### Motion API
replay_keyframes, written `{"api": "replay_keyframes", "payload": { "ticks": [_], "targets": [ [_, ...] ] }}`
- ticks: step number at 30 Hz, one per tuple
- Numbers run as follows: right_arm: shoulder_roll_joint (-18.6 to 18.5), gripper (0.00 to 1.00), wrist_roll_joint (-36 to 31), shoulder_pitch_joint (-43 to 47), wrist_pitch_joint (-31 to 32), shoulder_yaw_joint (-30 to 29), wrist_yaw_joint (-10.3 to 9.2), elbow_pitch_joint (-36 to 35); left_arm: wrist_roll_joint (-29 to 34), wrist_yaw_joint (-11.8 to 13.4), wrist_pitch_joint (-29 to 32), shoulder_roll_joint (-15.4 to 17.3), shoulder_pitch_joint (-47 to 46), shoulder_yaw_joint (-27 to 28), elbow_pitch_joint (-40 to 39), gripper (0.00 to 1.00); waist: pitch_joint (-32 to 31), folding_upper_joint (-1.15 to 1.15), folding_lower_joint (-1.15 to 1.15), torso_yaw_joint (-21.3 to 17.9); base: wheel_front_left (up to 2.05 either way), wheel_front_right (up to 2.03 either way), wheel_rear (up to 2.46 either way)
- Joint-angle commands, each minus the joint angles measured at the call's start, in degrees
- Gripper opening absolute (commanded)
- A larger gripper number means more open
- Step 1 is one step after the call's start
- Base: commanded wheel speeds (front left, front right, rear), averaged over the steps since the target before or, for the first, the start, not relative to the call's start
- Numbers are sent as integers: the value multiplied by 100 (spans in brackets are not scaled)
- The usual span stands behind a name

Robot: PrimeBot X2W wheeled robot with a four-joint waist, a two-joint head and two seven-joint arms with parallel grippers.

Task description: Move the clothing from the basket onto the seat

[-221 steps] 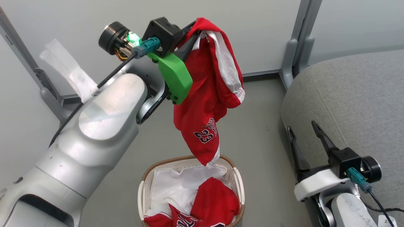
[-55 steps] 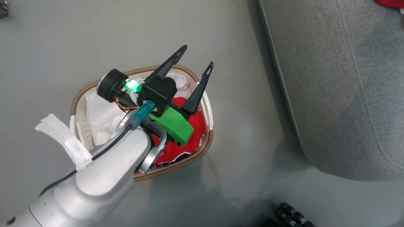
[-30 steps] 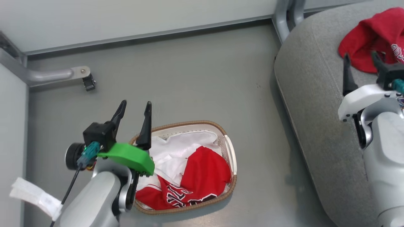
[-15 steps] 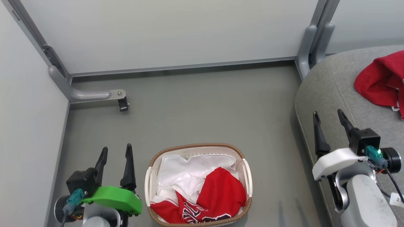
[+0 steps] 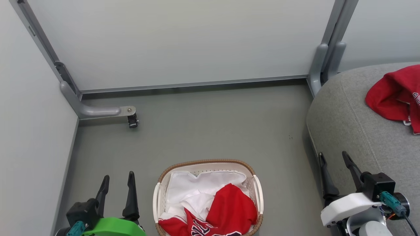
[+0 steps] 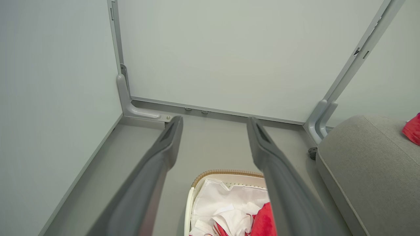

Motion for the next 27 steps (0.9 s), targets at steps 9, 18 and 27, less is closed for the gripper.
{"api": "replay_keyframes", "payload": {
  "ticks": [9, 18, 27],
  "targets": [
    [-24, 100, 117, 196, -13, 52, -6, -42, 117, -155, -5, -121, 118, 109, 95, 100, -54, 0, 1, 2, 0, 0, 0],
    [-23, 100, 142, 187, -13, 128, -6, -25, 182, -249, -5, -209, 55, 154, 216, 100, -73, 0, 1, 35, 0, 0, 0],
    [-23, 100, 102, 201, -13, 150, -6, -43, 223, -288, -5, -241, 38, 205, 294, 100, -57, 0, 1, 32, 0, 0, 0]
  ]
}}
